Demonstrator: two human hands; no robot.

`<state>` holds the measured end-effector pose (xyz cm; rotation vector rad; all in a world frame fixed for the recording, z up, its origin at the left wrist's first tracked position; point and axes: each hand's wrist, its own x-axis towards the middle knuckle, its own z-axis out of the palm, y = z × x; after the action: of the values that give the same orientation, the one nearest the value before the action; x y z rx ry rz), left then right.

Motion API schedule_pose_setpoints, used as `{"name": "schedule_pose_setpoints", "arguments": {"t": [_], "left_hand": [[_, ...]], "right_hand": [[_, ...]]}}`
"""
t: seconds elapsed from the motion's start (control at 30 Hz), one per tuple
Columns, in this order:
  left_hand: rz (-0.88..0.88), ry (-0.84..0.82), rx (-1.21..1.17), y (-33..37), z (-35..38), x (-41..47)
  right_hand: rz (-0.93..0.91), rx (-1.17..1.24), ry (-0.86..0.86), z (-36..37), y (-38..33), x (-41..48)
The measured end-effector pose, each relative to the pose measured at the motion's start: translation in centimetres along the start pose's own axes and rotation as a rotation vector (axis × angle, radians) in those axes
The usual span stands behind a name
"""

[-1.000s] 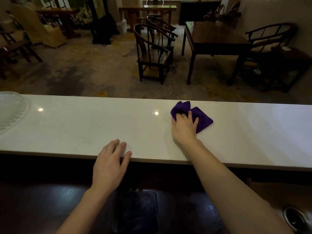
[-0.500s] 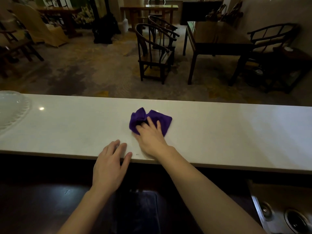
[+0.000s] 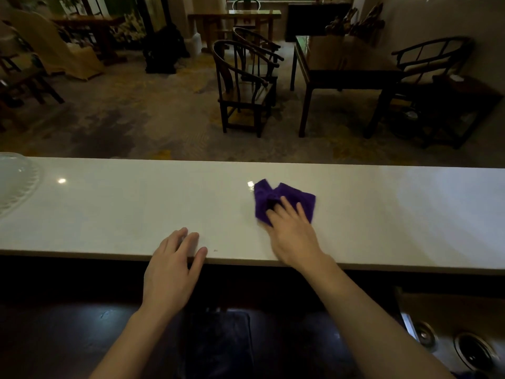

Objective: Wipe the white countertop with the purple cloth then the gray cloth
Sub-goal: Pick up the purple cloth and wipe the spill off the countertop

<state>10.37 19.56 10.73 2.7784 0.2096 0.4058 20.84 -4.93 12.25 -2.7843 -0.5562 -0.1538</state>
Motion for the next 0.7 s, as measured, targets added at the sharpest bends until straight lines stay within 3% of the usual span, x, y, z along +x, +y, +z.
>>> {"name": "schedule_pose_setpoints", "arguments": {"t": [0.2,0.37,0.7], "left_hand": [[0.006,0.003,0.005,0.0,0.0,0.0],[0.016,0.006,0.002,0.2,0.0,0.0],[0.026,0.016,-0.007,0.4,-0.3,0.0]], "right_hand": [[0.275,-0.048,0.071,-2.1,5.2,-1.6],[0.392,-0.077,0.083,-2.2,4.6,-2.0],[0.341,0.038,0.054,-0.6,-1.9,1.0]]}}
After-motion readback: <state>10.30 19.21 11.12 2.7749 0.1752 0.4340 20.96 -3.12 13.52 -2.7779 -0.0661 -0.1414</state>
